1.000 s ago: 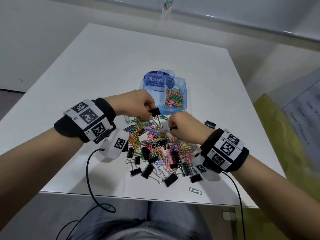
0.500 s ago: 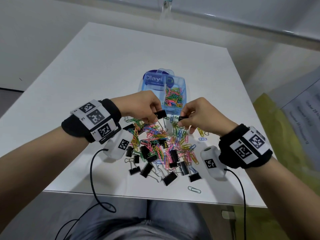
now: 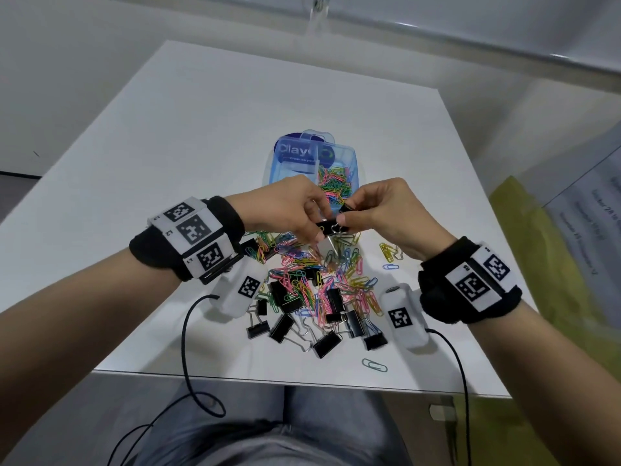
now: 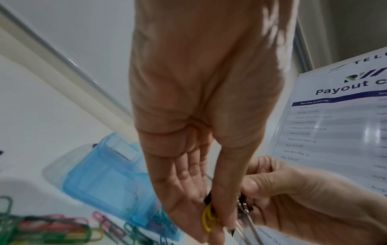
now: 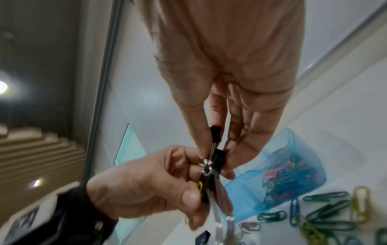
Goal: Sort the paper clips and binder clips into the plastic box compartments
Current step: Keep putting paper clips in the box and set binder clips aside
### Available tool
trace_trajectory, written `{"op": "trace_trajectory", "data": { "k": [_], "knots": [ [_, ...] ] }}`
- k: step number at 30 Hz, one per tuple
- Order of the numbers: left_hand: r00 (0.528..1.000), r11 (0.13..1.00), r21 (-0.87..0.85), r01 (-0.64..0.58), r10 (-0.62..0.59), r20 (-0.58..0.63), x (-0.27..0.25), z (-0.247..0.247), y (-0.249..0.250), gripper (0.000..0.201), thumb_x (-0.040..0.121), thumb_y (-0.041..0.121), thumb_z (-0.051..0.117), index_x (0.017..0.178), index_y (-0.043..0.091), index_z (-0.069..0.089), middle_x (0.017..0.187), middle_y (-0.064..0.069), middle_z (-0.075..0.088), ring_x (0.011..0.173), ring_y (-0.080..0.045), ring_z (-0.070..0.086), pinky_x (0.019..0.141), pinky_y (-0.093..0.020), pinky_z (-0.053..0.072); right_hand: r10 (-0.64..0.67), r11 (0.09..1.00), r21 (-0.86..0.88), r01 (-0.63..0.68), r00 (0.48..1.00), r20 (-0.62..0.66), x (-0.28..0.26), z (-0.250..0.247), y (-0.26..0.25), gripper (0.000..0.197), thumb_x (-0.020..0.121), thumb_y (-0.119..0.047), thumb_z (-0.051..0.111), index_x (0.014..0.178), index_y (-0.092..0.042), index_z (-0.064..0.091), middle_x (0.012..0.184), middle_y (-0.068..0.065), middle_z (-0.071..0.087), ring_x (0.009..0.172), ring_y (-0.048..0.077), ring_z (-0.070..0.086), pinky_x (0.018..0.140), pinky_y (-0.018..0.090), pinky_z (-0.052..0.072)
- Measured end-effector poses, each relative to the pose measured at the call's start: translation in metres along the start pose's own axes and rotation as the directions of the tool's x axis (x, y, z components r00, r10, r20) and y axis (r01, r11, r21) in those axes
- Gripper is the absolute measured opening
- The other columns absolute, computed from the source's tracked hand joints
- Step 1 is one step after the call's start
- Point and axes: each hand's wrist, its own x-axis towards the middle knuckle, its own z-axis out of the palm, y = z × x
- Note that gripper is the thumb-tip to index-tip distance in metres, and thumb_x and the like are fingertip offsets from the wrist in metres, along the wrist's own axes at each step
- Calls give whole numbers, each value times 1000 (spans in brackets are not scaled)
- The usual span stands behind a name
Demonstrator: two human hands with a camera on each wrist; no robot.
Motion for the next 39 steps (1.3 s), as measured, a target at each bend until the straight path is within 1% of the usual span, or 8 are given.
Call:
{"op": "trace_trajectory", "data": {
  "k": [3,6,12,18,23,28,31,39],
  "knots": [
    [997,974,226,3,14,-75,-1,-6,-4,29,75,-2,73,101,7,64,88,-10,74,60,-9,66,48,-9,47,34,999,31,-31,996,-85,4,-18,1,18,72,7,74,83,14,62,72,17,63,54,16,64,62,26,59],
    [996,929,371,-14,43,-72,-6,-9,-7,29,75,3,75,103,9,66,96,-5,72,66,0,61,59,-13,52,48,996,-61,-64,970,-238,15,-40,9,12,72,5,73,69,1,62,70,15,63,61,22,65,64,28,59],
    [998,733,679,41,-4,-57,-16,-7,-10,37,85,24,67,118,9,59,114,-9,62,100,-25,61,83,-35,51,157,956,-167,-240,905,-396,39,-58,38,13,72,4,73,69,0,61,82,20,63,69,29,65,71,37,60],
    [994,657,754,31,-96,43,-19,4,-14,24,90,25,57,77,7,50,74,-6,52,70,-24,50,63,-36,41,2,845,-503,-184,940,-340,26,-52,36,27,75,-5,72,101,-6,66,102,9,59,87,23,55,72,27,44],
    [998,729,685,-2,-37,42,-18,6,-14,41,90,30,60,126,10,54,122,-6,59,108,-23,56,88,-32,47,166,601,-793,-97,986,5,-8,-26,35,40,74,-2,68,114,-3,62,113,13,60,97,26,57,75,25,41],
    [985,621,770,145,-166,-52,-24,-5,-25,39,77,27,73,105,4,60,106,-15,63,91,-29,61,74,-35,50,238,508,-861,-31,966,106,-24,-1,40,23,79,3,60,102,1,55,113,16,43,89,34,56,72,35,48],
    [973,622,755,207,-213,-91,-29,-9,-29,28,70,19,78,84,11,55,98,-18,67,73,-25,53,63,-29,41,145,568,-815,112,961,234,-26,16,35,28,79,7,56,107,2,58,110,15,46,91,33,56,83,44,50],
    [941,692,665,280,-336,-46,-37,-8,-35,39,70,12,80,101,-2,60,97,-16,68,59,-22,64,50,-27,48,7,636,-681,363,880,475,-6,43,5,52,84,6,46,135,-7,46,142,15,41,132,29,36,108,36,31]
  ]
}}
